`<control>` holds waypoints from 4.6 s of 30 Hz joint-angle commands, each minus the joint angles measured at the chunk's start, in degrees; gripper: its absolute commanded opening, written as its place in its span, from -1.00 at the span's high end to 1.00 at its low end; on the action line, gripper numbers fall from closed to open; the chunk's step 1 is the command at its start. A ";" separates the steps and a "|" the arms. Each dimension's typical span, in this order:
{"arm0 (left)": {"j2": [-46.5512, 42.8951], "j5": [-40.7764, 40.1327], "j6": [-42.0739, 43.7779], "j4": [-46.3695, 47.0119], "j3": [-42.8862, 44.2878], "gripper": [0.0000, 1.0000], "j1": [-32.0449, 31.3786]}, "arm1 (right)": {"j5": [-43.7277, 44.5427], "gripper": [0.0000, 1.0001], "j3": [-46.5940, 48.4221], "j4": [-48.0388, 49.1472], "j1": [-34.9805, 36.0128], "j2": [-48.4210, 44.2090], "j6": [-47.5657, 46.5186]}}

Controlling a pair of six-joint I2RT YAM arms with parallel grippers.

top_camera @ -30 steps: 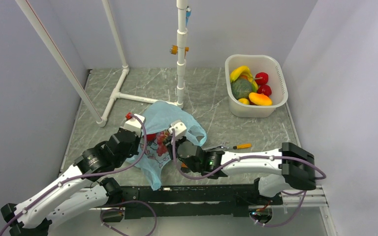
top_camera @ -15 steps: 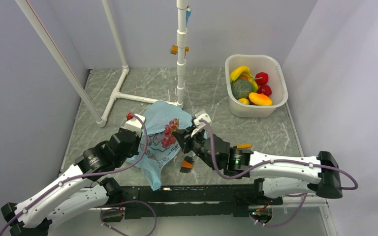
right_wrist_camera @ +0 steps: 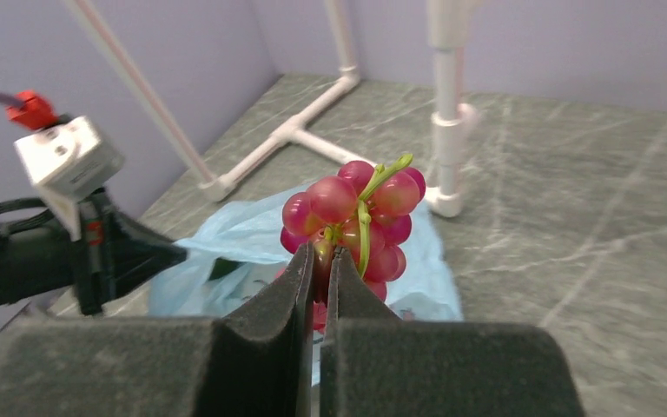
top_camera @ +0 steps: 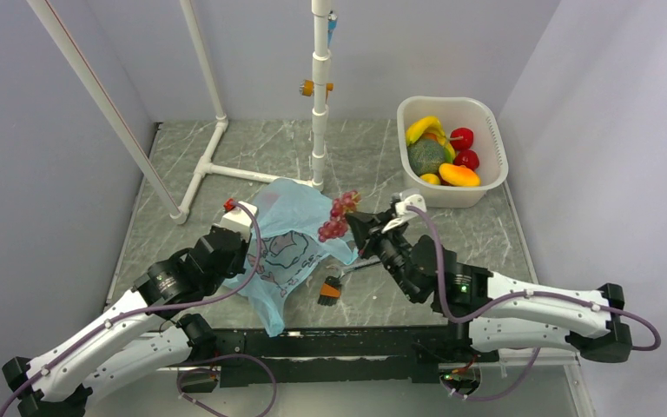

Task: Take the fake fruits out of the plastic bag
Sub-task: Place the fake fruit in the bin, then take out the fake fruit from the plastic bag.

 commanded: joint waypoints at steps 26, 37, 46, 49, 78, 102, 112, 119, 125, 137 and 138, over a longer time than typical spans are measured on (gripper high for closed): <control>1.24 -1.21 -0.81 0.24 2.59 1.00 -0.31 | 8.80 1.00 -5.69 -15.07 -32.55 11.00 13.08; 0.74 -0.88 -0.74 0.33 2.57 1.00 -0.41 | 6.05 1.00 8.59 -8.55 -46.01 12.49 3.91; 0.07 -1.01 -0.78 0.30 2.57 1.00 -0.38 | -2.78 1.00 19.99 -11.31 -63.02 26.18 11.93; -0.10 -0.92 -0.91 0.18 2.65 1.00 -0.38 | -4.69 1.00 22.80 -13.78 -65.91 33.01 14.02; 0.91 -0.79 -0.89 0.14 2.74 1.00 -0.39 | -26.12 -0.50 4.56 -9.15 -55.35 16.88 11.25; 1.56 -1.14 -1.02 0.01 2.76 1.00 -0.38 | -20.31 -0.75 5.28 -7.26 -3.23 10.03 -6.18; -0.96 -2.99 -1.42 0.05 2.57 1.00 -0.44 | -17.71 -0.49 2.37 10.85 3.20 27.63 -9.54; -0.35 -3.70 -1.60 -0.26 2.74 1.00 -0.38 | -5.51 -0.28 7.90 17.96 2.65 42.69 -11.01; -0.17 -4.06 -1.77 -0.47 2.83 1.00 -0.41 | -9.15 -0.43 11.60 24.41 -2.24 52.40 -11.03; 1.18 -3.93 -1.99 -0.58 2.83 1.00 -0.50 | -15.46 -0.92 11.02 48.41 -7.56 62.87 -17.48; 1.38 -3.95 -1.94 -0.61 2.83 1.00 -0.50 | -15.05 -0.96 11.30 50.00 -7.83 63.91 -17.79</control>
